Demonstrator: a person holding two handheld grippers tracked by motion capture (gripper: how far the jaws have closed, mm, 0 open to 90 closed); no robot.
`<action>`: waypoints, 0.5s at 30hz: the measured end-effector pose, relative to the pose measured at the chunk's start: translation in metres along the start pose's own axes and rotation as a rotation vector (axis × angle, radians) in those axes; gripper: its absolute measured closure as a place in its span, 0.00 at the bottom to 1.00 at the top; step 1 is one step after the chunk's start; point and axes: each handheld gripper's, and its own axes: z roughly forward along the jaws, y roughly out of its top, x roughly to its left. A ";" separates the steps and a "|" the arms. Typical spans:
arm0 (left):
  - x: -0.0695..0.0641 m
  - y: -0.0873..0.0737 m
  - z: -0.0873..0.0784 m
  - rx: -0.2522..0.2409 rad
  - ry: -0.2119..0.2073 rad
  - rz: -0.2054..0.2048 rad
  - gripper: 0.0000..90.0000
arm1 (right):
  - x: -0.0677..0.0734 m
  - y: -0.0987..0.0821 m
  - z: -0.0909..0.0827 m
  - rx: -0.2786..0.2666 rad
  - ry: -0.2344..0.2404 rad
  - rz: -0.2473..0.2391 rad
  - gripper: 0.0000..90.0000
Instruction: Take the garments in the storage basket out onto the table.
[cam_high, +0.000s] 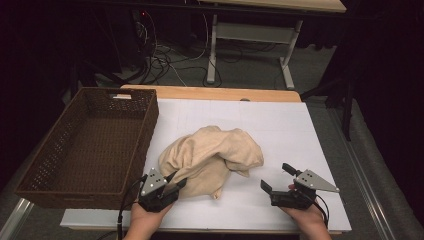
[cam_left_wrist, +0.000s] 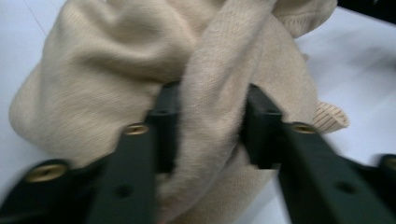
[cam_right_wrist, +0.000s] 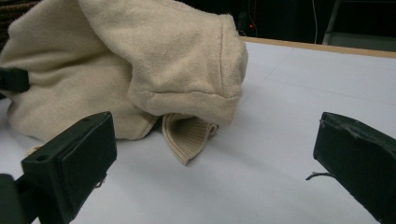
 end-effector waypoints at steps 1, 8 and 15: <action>0.000 0.000 0.001 0.003 0.000 0.012 0.82 | 0.000 0.001 0.001 0.002 -0.001 0.002 0.00; -0.003 0.001 0.001 -0.014 -0.038 0.008 0.85 | 0.004 0.004 0.005 0.011 -0.021 0.004 0.00; -0.021 0.014 0.024 0.015 -0.087 0.057 0.86 | -0.002 0.001 -0.001 0.017 -0.035 -0.002 0.00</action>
